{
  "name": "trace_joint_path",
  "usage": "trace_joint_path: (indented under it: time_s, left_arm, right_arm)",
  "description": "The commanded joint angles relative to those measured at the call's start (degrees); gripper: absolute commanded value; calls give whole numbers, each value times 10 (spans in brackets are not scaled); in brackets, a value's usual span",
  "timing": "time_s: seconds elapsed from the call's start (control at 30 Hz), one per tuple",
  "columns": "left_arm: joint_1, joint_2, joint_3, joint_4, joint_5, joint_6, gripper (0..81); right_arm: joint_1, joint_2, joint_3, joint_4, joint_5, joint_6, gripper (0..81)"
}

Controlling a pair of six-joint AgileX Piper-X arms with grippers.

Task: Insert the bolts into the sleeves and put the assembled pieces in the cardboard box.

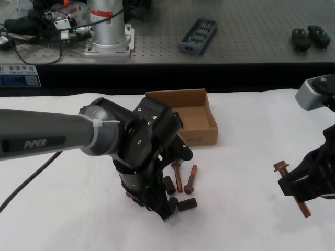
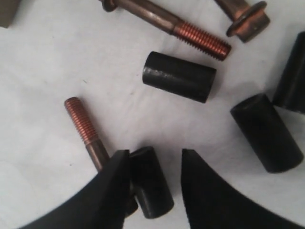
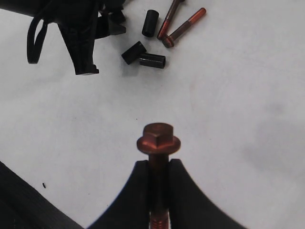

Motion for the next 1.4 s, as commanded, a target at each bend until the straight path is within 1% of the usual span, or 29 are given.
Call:
trace_joint_path:
  time_s: [0.0, 0.1, 0.27, 0.33, 0.47, 0.6, 1.07, 1.13, 1.23, 1.33, 1.37]
  left_arm:
    - [0, 4, -4, 4, 0, -12, 332]
    - [2, 4, -4, 4, -5, -13, 321]
    - [2, 4, -4, 10, -64, -15, 305]
    - [2, 4, -4, 20, -78, -15, 305]
    - [2, 4, -4, 35, -75, -22, 305]
    - [2, 4, -4, 33, -43, -46, 305]
    - [2, 54, -4, 45, -35, -61, 298]
    - [2, 54, -4, 51, -40, -61, 258]
    - [2, 54, -4, 66, -52, -60, 149]
    - [2, 54, -4, 84, -54, -60, 15]
    - [2, 54, -5, 93, -54, -60, 4]
  right_arm:
    - [-4, -4, -1, -7, -4, -9, 25]
    - [-4, -4, -1, -7, -4, -9, 25]
    - [-4, -4, -1, -7, -4, -9, 25]
    - [-4, -4, -1, -7, -4, -9, 25]
    - [-4, -4, -1, -7, -4, -9, 25]
    - [-4, -4, -1, -7, -4, -9, 25]
    - [-4, -4, -1, -7, 0, -11, 25]
    - [-4, -4, -1, -7, 0, -14, 25]
    - [-4, -4, -1, -7, 0, -14, 25]
    - [-4, -4, -1, -7, 0, -14, 25]
    - [-4, -4, -1, -7, 0, -14, 25]
